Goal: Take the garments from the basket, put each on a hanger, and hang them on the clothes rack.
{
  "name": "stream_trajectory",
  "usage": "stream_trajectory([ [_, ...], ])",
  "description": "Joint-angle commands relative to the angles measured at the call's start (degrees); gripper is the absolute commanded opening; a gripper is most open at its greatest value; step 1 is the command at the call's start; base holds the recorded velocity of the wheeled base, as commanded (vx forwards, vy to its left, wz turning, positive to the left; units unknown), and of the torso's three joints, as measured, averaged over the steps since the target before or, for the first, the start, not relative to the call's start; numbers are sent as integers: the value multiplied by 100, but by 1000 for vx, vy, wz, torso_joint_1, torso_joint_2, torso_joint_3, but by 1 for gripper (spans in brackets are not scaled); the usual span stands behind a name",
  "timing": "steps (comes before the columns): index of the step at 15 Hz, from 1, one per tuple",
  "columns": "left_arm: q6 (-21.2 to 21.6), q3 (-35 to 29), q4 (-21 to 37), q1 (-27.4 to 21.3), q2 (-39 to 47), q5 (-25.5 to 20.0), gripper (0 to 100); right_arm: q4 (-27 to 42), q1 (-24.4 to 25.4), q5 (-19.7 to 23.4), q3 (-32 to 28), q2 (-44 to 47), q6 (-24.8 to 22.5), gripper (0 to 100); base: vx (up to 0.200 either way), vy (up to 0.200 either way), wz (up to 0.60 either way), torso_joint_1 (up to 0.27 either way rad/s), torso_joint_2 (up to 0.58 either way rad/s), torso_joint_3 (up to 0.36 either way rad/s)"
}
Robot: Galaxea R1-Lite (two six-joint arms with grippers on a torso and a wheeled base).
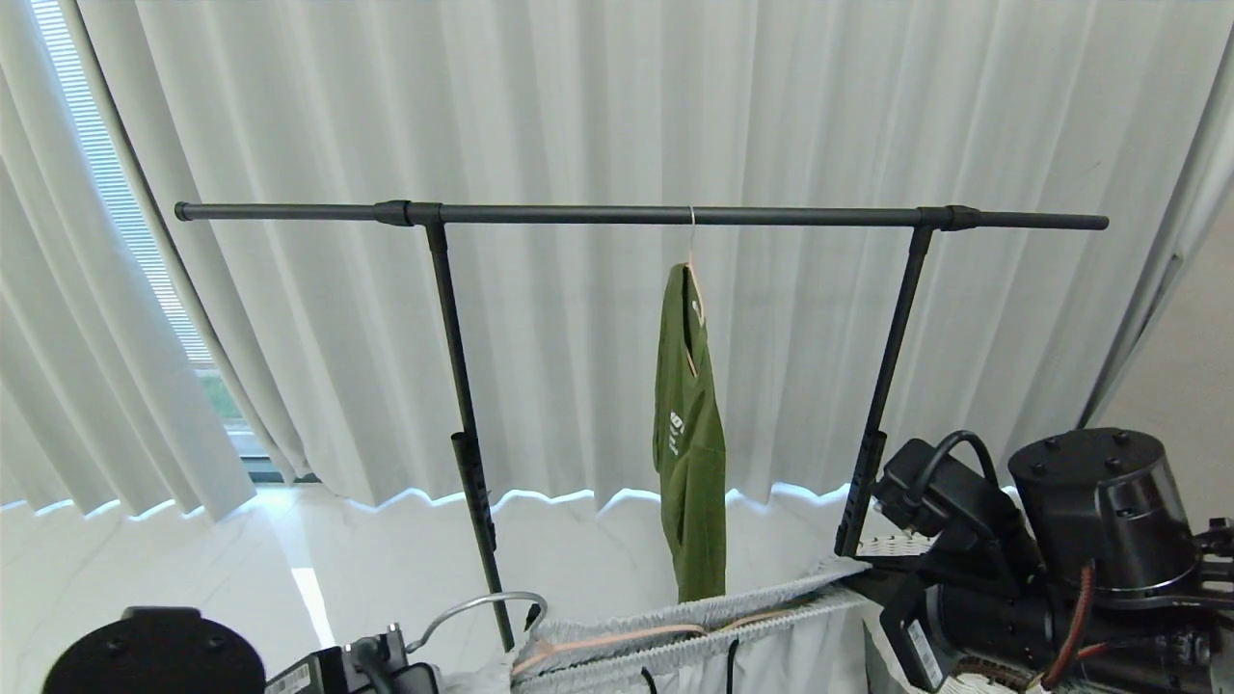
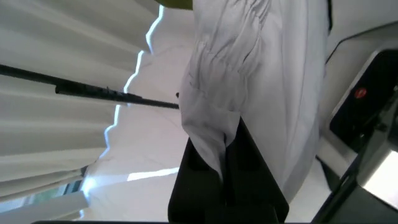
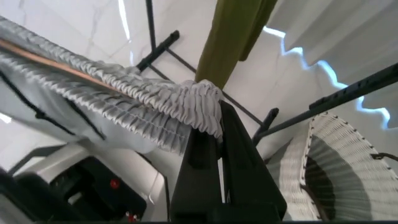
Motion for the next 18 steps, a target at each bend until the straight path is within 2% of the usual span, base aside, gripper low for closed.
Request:
stream_trajectory([
  [1, 82, -141, 3, 11, 545, 131, 0, 366, 186, 9, -356, -289, -35, 0, 0, 0, 0, 0, 0, 0],
  [4, 82, -272, -6, 82, 747, 447, 0, 797, 608, -18, -487, -404, -35, 0, 0, 0, 0, 0, 0, 0],
  [7, -77, -404, -24, 91, 764, 421, 0, 938, 1021, -44, -452, -413, -35, 0, 0, 0, 0, 0, 0, 0],
  [11, -1087, -492, -156, 91, 571, 412, 0, 1105, 1381, -44, -452, -474, -35, 0, 0, 0, 0, 0, 0, 0],
  [13, -1412, -413, -613, 99, 527, 421, 0, 1131, 1628, -44, -435, -536, -17, 0, 0, 0, 0, 0, 0, 0],
  [14, -1421, -378, -771, 91, 483, 429, 0, 1201, 1724, -44, -399, -544, -17, 100, 0, 0, 0, 0, 0, 0],
  [18, -1412, -193, -1131, 47, 272, 377, 0, 1228, 1715, -53, -312, -632, -44, 100, 0, 0, 0, 0, 0, 0],
])
